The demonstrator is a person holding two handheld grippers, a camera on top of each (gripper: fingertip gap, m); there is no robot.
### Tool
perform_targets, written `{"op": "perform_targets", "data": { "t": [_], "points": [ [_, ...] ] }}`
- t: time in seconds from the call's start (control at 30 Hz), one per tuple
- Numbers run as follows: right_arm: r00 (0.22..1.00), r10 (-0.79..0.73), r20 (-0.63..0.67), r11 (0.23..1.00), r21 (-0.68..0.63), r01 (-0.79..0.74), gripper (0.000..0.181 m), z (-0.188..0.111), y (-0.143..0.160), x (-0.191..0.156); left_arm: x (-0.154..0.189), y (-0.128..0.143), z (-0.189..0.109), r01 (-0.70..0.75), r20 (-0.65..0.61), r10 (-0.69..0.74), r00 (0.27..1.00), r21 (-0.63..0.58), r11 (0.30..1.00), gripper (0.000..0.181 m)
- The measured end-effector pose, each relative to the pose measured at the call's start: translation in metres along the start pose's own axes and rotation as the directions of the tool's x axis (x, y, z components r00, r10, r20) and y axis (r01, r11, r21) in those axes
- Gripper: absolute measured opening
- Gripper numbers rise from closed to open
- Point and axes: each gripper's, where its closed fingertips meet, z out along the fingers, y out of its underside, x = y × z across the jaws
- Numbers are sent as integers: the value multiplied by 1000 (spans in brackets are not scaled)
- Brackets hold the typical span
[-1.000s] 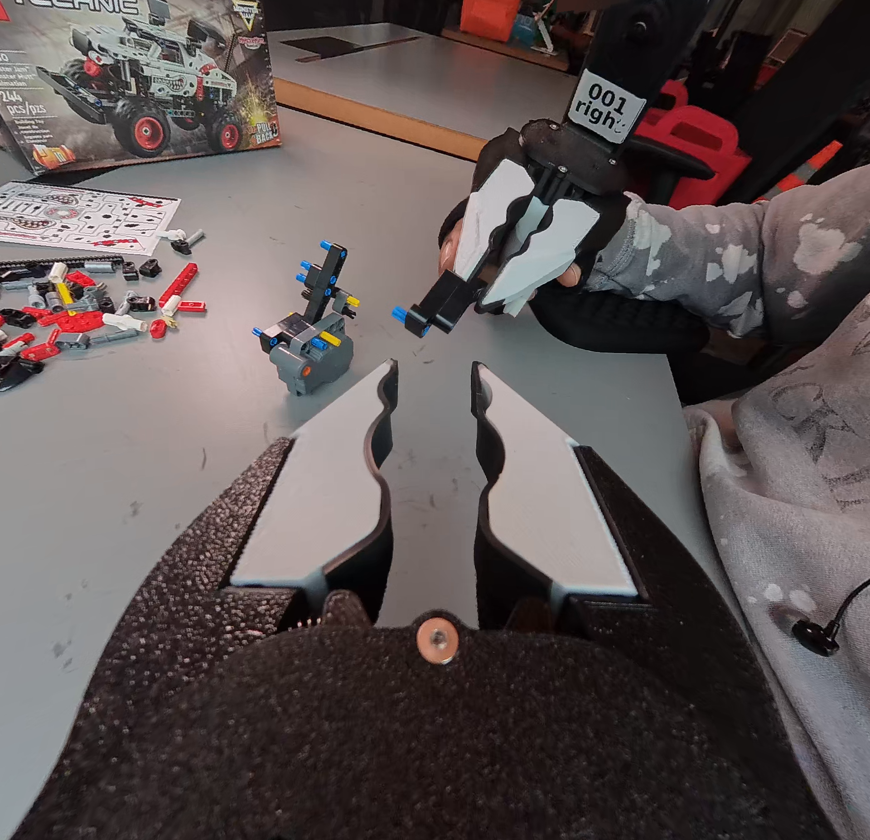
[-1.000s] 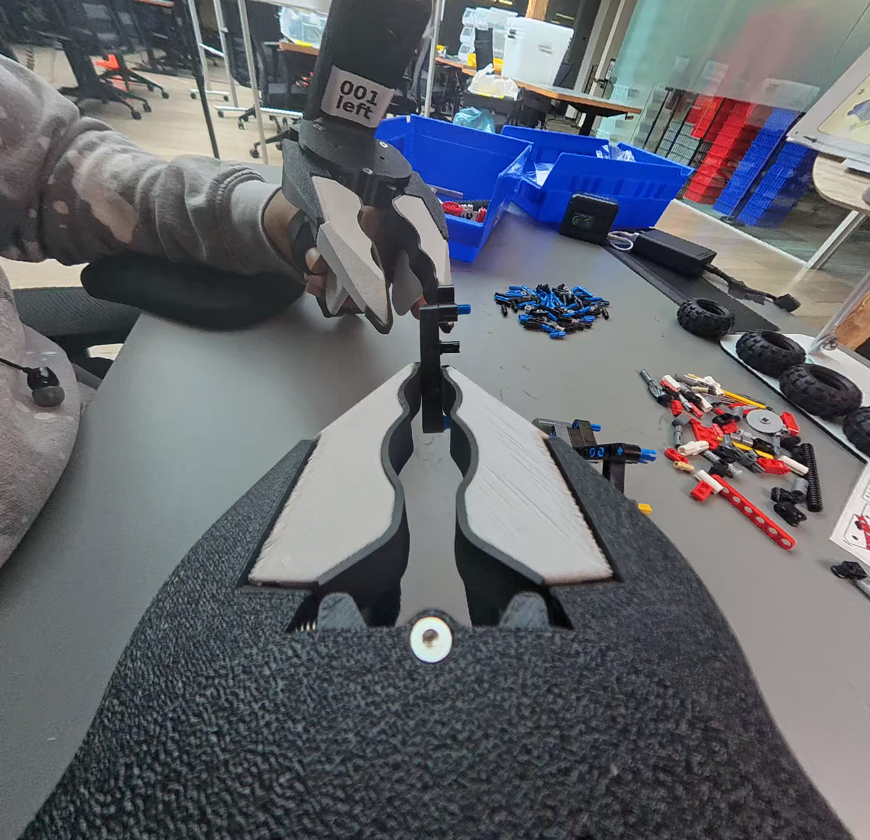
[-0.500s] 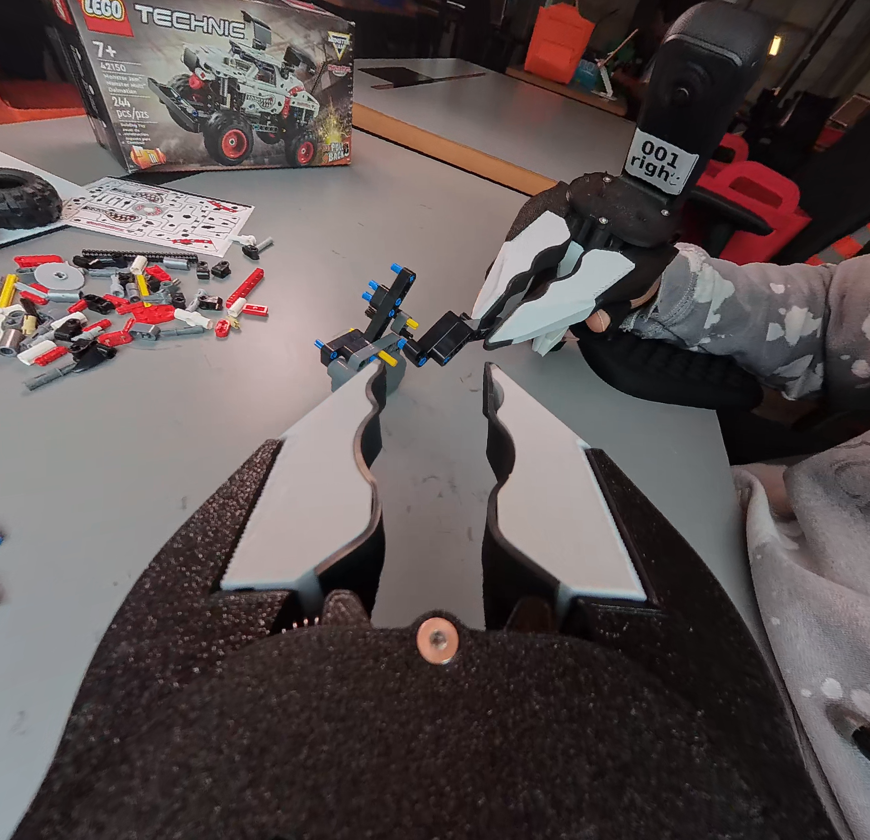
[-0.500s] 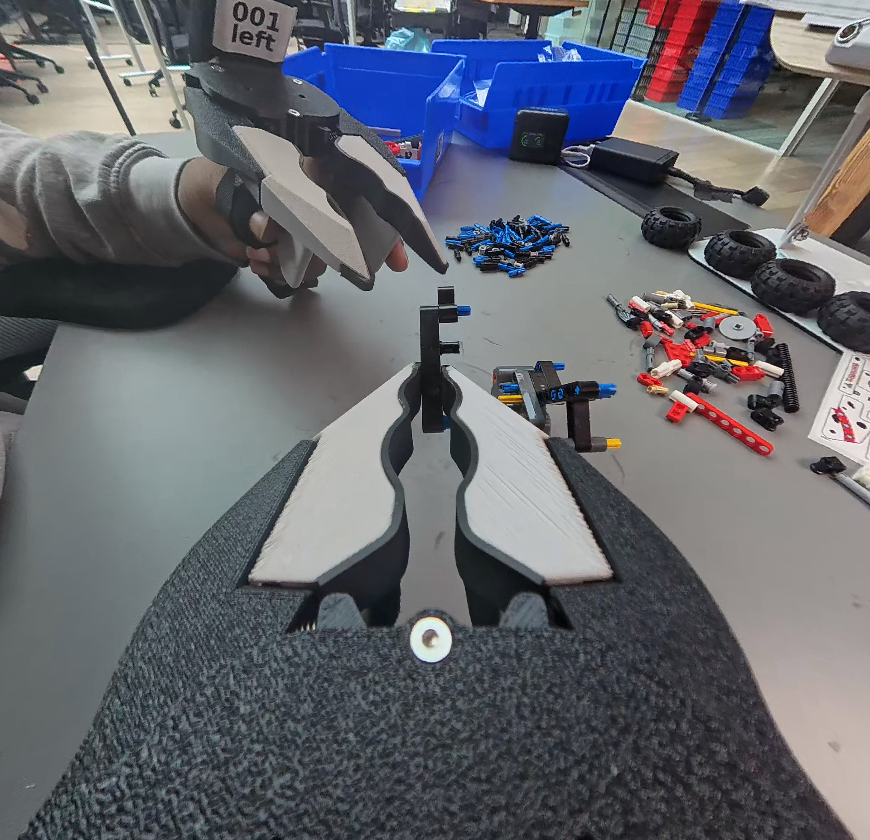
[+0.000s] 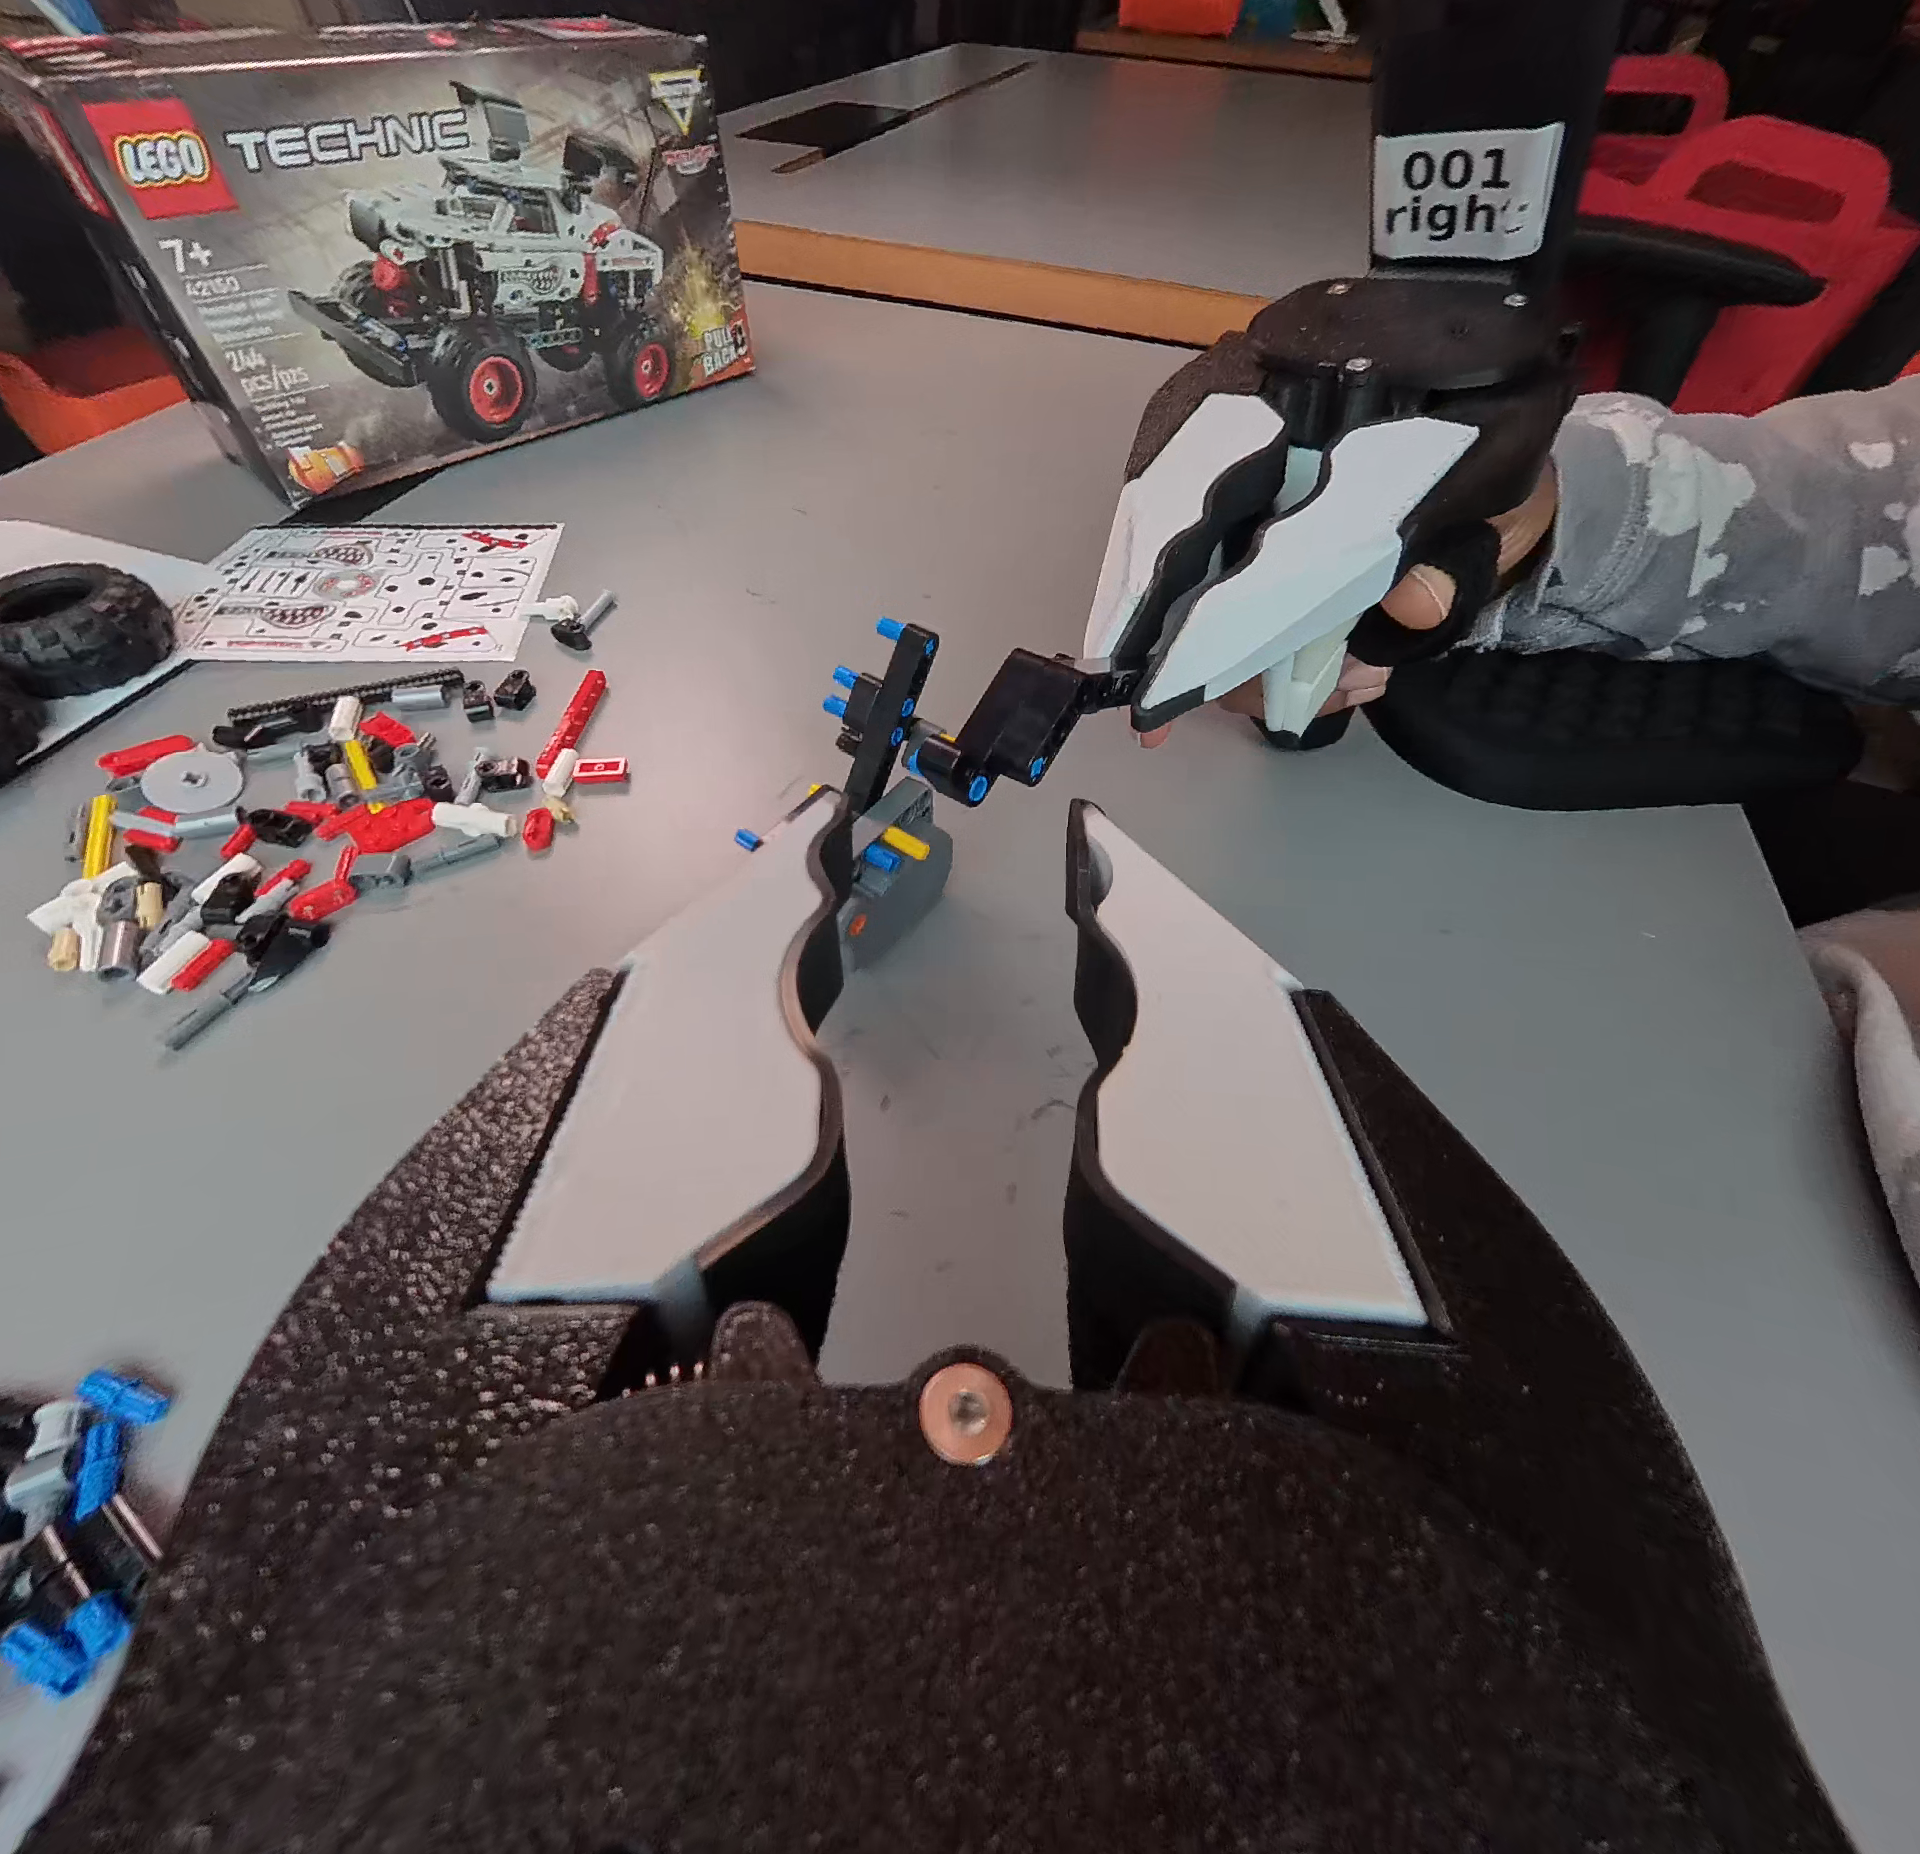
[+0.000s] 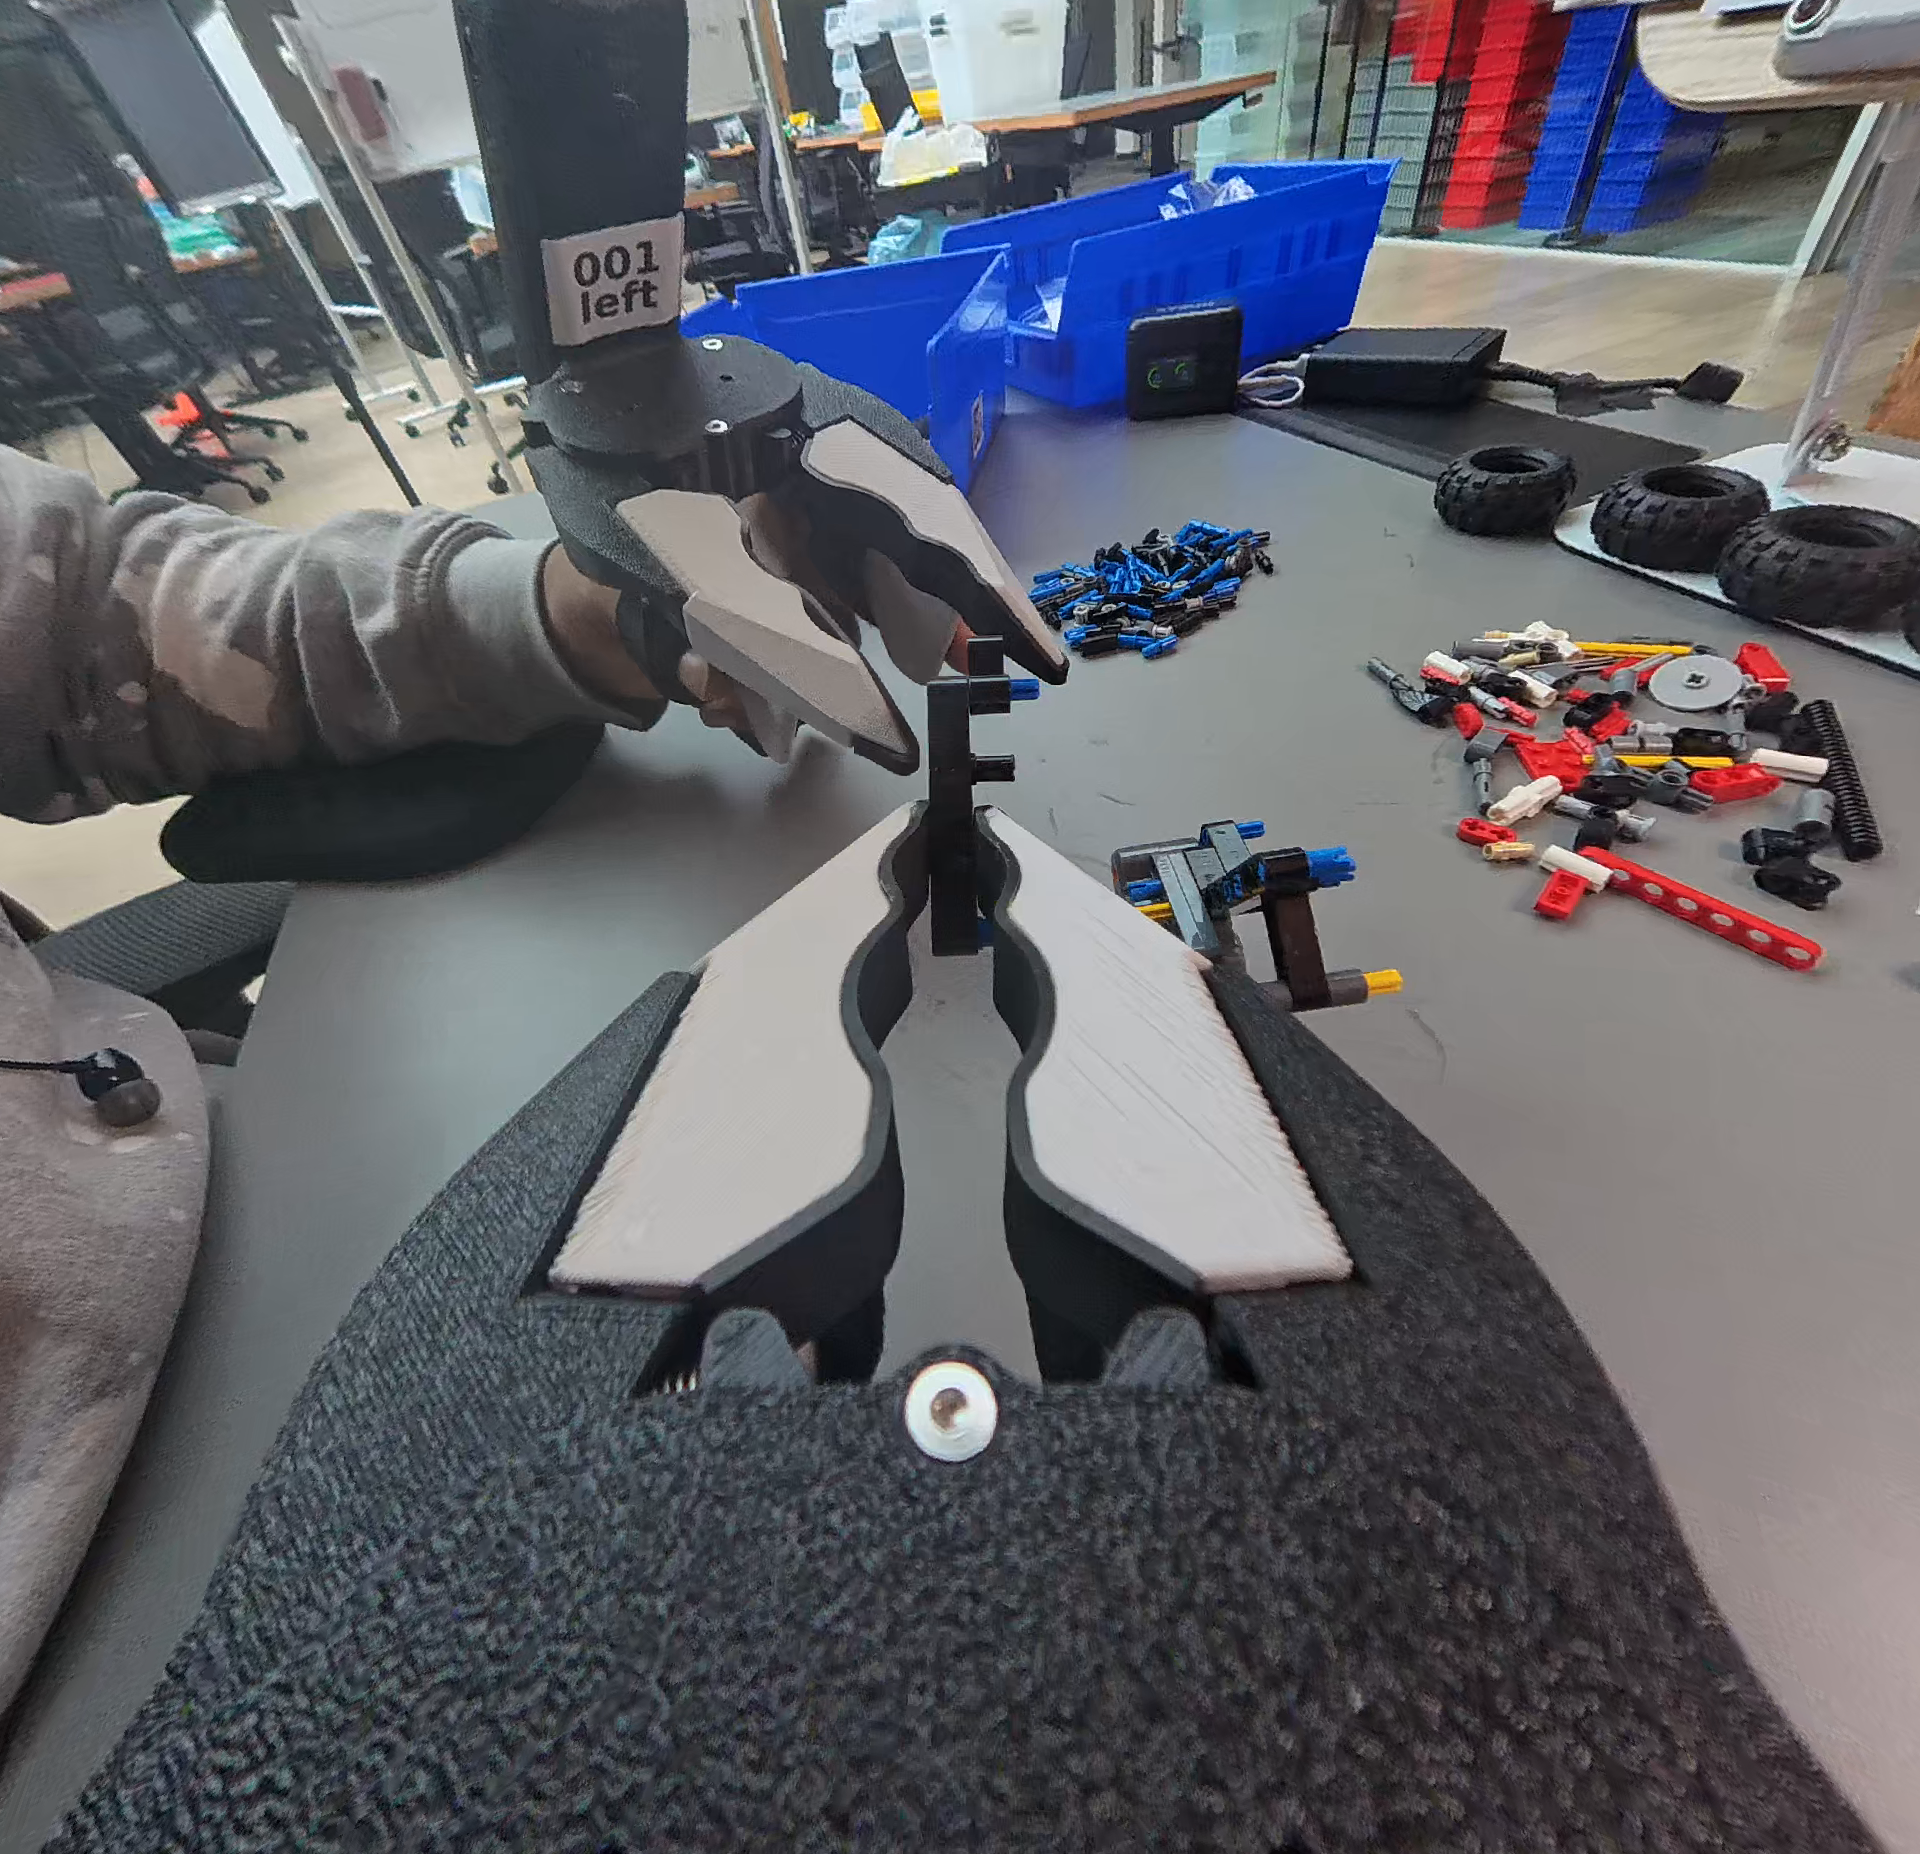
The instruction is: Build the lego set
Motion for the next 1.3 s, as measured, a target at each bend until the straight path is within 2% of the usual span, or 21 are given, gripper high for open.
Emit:
{"op": "perform_targets", "data": {
  "t": [0.17,0.27,0.57,1.03,1.1,1.13,1.2,1.23,1.27,1.3],
  "points": [
    [994,103,33,994,30,-104,8,-2,-3,2,9,-17,8,49,-190,-39,981,45,998,42],
    [981,189,43,981,38,-191,8,-4,-3,7,6,-20,8,97,-237,-80,968,60,993,43],
    [932,348,103,934,53,-354,8,-6,-2,15,-6,-2,5,9,-94,-9,996,0,1000,38],
    [881,445,159,889,41,-456,8,-6,-1,12,-3,-5,1,2,-63,0,998,19,1000,37],
    [906,391,164,913,59,-404,8,-7,-5,9,2,-10,0,74,-112,-69,991,38,997,39],
    [937,317,149,941,76,-331,8,-8,-8,7,5,-13,-1,145,-153,-136,979,45,988,41],
    [997,45,69,994,93,-52,8,-10,-12,2,8,-19,-4,339,-250,-320,914,37,940,43],
    [989,-146,14,986,84,144,8,-11,-13,0,10,-22,-5,446,-310,-419,853,16,895,45],
    [933,-356,-50,931,64,358,8,-12,-13,-2,13,-26,-7,539,-377,-503,778,-10,842,47],
    [830,-543,-125,834,29,550,8,-13,-13,-2,17,-30,-10,607,-439,-557,705,-33,794,47]
  ]
}}
